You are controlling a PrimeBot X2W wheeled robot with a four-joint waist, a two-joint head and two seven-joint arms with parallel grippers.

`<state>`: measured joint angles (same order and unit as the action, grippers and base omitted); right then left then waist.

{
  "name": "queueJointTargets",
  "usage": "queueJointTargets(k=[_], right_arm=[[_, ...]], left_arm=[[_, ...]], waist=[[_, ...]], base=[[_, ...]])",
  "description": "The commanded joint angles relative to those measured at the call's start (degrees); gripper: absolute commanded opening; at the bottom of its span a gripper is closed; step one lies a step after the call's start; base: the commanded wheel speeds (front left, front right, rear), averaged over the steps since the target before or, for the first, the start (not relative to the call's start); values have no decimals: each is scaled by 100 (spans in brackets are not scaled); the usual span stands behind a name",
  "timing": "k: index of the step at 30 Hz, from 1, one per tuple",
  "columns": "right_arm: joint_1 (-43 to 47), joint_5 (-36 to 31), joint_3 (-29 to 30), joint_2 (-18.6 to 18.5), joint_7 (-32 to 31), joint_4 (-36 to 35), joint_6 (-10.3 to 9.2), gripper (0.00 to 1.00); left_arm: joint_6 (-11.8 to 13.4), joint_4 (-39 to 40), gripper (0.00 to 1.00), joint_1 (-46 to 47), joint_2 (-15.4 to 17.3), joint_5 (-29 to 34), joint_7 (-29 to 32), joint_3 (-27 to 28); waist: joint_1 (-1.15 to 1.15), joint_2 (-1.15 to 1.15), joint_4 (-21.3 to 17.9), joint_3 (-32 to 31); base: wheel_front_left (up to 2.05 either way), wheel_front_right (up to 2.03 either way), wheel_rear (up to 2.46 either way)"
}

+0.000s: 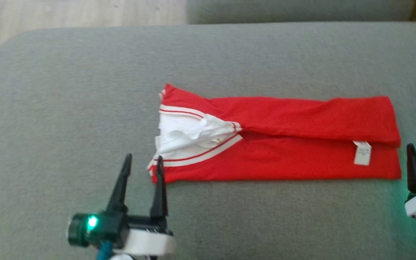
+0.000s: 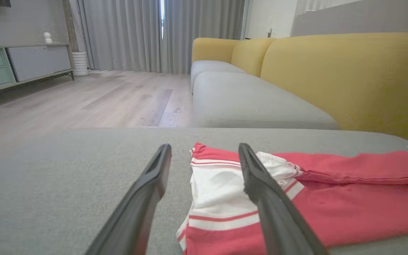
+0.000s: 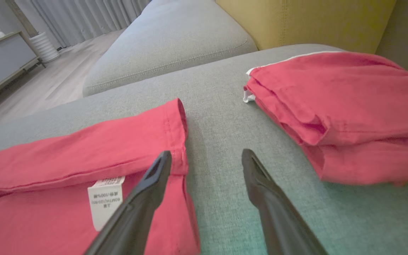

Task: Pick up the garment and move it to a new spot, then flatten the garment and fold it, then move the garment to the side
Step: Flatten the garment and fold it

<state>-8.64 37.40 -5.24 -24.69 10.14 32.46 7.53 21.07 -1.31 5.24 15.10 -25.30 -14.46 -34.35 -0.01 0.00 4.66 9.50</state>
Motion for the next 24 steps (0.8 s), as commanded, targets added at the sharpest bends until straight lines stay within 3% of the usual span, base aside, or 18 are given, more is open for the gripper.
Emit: queueJointTargets(k=[1, 8, 18, 19, 20, 21, 24], right_arm=[[-114, -151, 74, -70, -21, -40, -4, 100], [-586, -888, 546, 108, -505, 613, -4, 100], [-980, -1323, 721, 611, -1222, 1596, -4, 100], [-989, -1282, 672, 664, -1276, 1606, -4, 69], [-997, -1220, 630, 706, -1302, 1590, -4, 24], [-998, -1158, 597, 726, -1304, 1562, -4, 0], [-986, -1012, 523, 672, -1202, 1447, -4, 0]], left_arm=[[-71, 239, 100, -31, -131, 336, -53, 322], [-417, 325, 100, -446, -735, 1192, -53, 526], [-809, 296, 100, -559, -1069, 1631, -53, 949], [-827, 302, 100, -563, -1086, 1662, -53, 994], [-843, 309, 100, -573, -1101, 1689, -53, 1034], [-860, 316, 100, -585, -1115, 1714, -53, 1068], [-918, 326, 100, -621, -1148, 1771, -53, 1156]], waist=[[1, 0, 225, -164], [1, 0, 616, -172], [1, 0, 728, -74], [1, 0, 708, -76], [1, 0, 685, -81], [1, 0, 661, -87], [1, 0, 572, -111]], base=[[0, 0, 0], [0, 0, 0], [0, 0, 0], [0, 0, 0], [0, 0, 0], [0, 0, 0], [0, 0, 0]])
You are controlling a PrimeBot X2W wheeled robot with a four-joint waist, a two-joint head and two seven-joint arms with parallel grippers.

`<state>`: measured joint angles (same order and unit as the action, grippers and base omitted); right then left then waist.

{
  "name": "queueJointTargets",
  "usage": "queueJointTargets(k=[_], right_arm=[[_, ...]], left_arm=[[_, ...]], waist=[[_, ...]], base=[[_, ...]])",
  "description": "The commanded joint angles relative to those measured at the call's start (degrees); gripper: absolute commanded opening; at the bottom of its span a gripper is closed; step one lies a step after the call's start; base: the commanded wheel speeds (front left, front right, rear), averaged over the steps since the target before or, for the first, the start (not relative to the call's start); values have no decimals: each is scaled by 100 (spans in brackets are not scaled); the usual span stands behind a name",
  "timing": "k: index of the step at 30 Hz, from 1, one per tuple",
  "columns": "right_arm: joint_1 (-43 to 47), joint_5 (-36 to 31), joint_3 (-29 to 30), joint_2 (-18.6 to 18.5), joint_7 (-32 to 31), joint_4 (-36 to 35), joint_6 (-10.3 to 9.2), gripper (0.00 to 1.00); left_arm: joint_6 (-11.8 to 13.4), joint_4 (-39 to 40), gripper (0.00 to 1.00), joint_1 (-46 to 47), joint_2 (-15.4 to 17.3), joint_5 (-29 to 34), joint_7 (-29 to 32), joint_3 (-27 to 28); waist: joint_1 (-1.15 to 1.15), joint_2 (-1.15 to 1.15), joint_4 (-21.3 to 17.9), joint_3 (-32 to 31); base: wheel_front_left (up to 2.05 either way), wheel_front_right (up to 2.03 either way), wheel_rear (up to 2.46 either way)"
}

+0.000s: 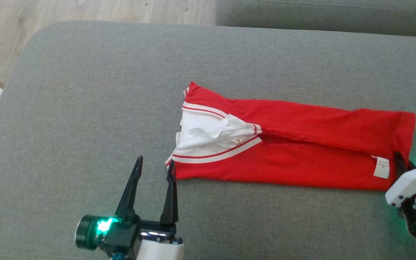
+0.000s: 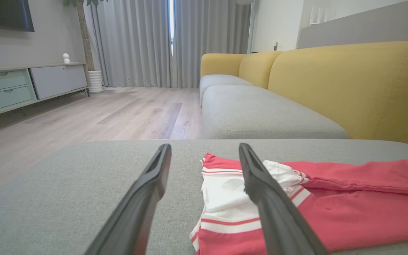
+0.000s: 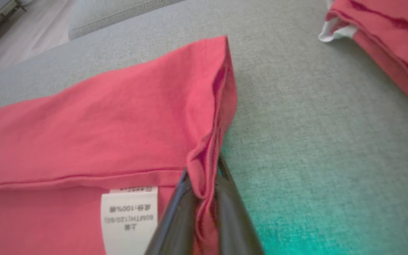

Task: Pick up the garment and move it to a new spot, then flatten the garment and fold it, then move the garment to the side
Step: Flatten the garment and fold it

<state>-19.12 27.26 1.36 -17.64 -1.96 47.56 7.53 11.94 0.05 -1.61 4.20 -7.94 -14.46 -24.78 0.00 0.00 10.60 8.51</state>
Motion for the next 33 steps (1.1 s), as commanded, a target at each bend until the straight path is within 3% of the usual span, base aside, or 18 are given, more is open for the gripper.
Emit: queueJointTargets(k=[1, 11, 15, 21, 26, 33], right_arm=[[73, 41, -152, -71, 50, -112, -4, 0], [41, 260, 55, -1148, 36, -712, -4, 0], [4, 628, 83, -1226, -269, -1448, -4, 0], [237, 1313, 26, -916, -898, -3019, -4, 0], [399, 1518, -52, -317, -1559, -4054, -4, 0], [317, 1249, -303, 706, -2136, -4466, -4, 0]], left_arm=[[-21, 192, 100, 53, -67, 45, -53, 228], [-178, 201, 100, 52, -116, 132, -53, 413], [-223, 175, 100, 51, -123, 150, -53, 452], [-230, 140, 100, 53, -130, 72, -53, 396], [-183, 114, 100, 89, -131, -87, -53, 239], [-151, 61, 100, 130, -132, -223, -53, 85]], waist=[[0, 0, -55, -15], [0, 0, -382, 48], [0, 0, -470, 39], [0, 0, -497, -11], [0, 0, -315, -72], [0, 0, 119, -173]], base=[[0, 0, 0], [0, 0, 0], [0, 0, 0], [0, 0, 0], [0, 0, 0], [0, 0, 0]])
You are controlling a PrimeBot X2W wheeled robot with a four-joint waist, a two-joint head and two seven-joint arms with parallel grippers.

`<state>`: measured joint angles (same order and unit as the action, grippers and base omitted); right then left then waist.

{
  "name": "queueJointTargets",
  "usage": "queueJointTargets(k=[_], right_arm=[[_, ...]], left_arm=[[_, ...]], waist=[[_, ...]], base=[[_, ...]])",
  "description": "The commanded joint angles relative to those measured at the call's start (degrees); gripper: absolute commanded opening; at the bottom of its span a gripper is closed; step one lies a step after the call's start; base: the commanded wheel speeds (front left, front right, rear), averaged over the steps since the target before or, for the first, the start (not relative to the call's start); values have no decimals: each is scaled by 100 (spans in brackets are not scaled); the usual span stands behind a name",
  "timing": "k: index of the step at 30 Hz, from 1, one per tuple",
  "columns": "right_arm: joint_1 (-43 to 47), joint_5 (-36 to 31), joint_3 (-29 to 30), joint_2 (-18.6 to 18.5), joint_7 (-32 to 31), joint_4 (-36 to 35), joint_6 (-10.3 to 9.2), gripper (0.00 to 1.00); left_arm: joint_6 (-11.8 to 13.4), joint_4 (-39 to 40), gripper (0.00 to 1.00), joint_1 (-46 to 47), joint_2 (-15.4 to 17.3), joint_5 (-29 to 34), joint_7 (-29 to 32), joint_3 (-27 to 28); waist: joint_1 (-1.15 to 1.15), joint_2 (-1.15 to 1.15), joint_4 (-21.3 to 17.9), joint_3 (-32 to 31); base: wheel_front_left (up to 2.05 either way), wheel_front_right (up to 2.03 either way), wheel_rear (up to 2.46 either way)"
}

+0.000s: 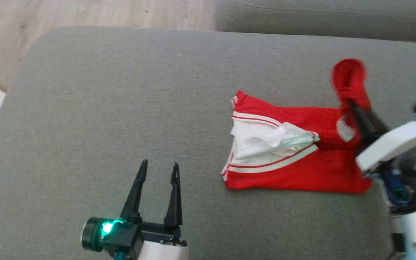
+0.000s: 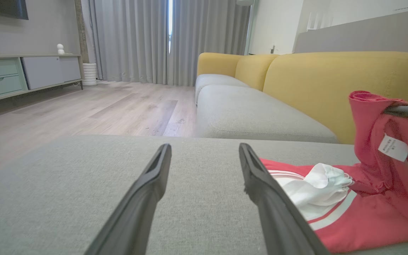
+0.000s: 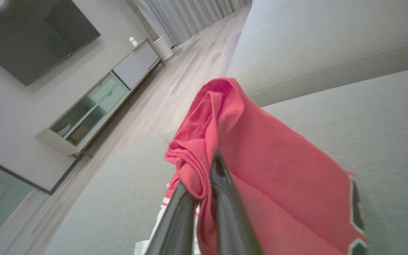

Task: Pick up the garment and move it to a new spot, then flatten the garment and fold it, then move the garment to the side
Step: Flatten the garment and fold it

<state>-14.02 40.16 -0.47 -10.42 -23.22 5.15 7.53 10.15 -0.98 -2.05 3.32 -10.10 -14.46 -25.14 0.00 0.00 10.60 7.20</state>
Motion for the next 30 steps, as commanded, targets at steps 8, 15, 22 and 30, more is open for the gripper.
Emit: queueJointTargets(k=[8, 15, 22, 30], right_arm=[[-298, -537, -547, 672, 41, 295, -4, 0], [-497, -343, -995, 750, 489, 979, -4, 0], [-738, 123, -1767, 753, 1058, 1670, -4, 87], [-828, 543, -2062, 754, 1623, 1717, -4, 100]], left_arm=[[5, 100, 100, 166, -44, -47, -53, 38], [-34, 33, 100, 176, -44, -65, -53, -18], [-45, -30, 100, 168, -44, -73, -53, -48], [-66, -88, 100, 88, -44, -48, -53, 26]], waist=[[0, 0, 577, -75], [0, 0, 754, -77], [0, 0, 783, -131], [0, 0, 638, -314]], base=[[0, 0, 0], [0, 0, 0], [0, 0, 0], [0, 0, 0]])
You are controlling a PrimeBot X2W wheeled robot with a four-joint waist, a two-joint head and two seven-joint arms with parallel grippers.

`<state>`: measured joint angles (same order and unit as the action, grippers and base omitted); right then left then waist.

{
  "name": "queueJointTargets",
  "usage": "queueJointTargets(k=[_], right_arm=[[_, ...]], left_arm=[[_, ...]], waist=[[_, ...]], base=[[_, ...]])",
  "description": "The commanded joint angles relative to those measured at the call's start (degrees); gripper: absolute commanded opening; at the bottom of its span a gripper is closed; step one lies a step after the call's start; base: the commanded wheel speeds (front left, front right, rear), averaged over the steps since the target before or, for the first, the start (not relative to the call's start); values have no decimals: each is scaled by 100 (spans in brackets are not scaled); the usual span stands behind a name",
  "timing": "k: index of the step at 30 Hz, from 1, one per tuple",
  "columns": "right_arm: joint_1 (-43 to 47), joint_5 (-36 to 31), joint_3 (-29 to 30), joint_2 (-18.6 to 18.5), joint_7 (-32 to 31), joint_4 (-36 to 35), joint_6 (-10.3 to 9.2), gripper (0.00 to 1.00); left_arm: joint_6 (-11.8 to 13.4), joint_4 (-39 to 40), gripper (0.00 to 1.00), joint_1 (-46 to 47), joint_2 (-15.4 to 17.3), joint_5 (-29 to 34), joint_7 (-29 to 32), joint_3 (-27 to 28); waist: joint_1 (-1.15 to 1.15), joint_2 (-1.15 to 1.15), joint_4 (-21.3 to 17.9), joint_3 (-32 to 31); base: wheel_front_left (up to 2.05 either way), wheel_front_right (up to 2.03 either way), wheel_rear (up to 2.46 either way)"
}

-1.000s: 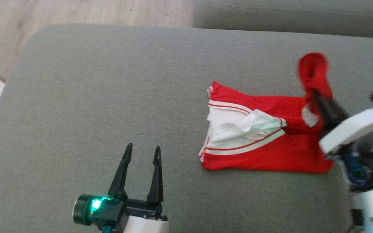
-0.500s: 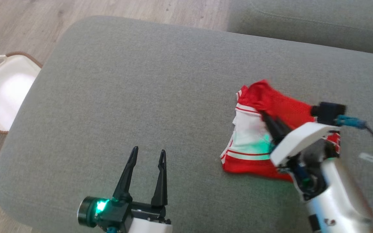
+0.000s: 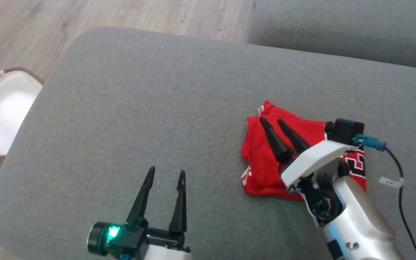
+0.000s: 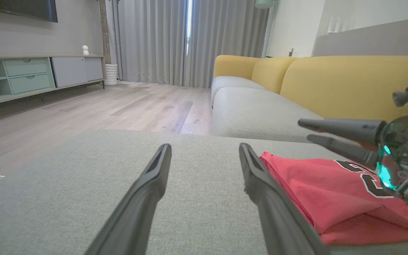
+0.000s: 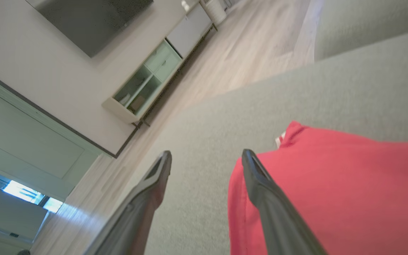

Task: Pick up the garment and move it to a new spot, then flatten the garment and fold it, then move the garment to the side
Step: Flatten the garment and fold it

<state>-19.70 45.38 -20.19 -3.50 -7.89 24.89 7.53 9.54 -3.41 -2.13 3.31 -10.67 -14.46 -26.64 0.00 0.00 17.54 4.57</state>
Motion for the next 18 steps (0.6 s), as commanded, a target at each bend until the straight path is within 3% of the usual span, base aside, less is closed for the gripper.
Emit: queueJointTargets(k=[1, 9, 14, 18], right_arm=[[-239, 17, -48, 61, 131, -332, -4, 100], [312, -578, 843, -200, 299, -991, -4, 100], [855, -809, 1261, -670, 639, -1305, -4, 100], [1323, -1338, 1311, -1055, 1285, -1396, -4, 100]], left_arm=[[-14, 148, 100, 74, -43, 23, -53, 199], [-103, 157, 100, -124, -43, 120, -53, 479], [-119, 229, 100, -241, -43, 51, -53, 693], [-144, 219, 100, -339, -43, 47, -53, 830]], waist=[[0, 0, -93, -84], [0, 0, -521, -423], [0, 0, -829, -529], [0, 0, -1041, -633]], base=[[0, 0, 0], [0, 0, 0], [0, 0, 0], [0, 0, 0]])
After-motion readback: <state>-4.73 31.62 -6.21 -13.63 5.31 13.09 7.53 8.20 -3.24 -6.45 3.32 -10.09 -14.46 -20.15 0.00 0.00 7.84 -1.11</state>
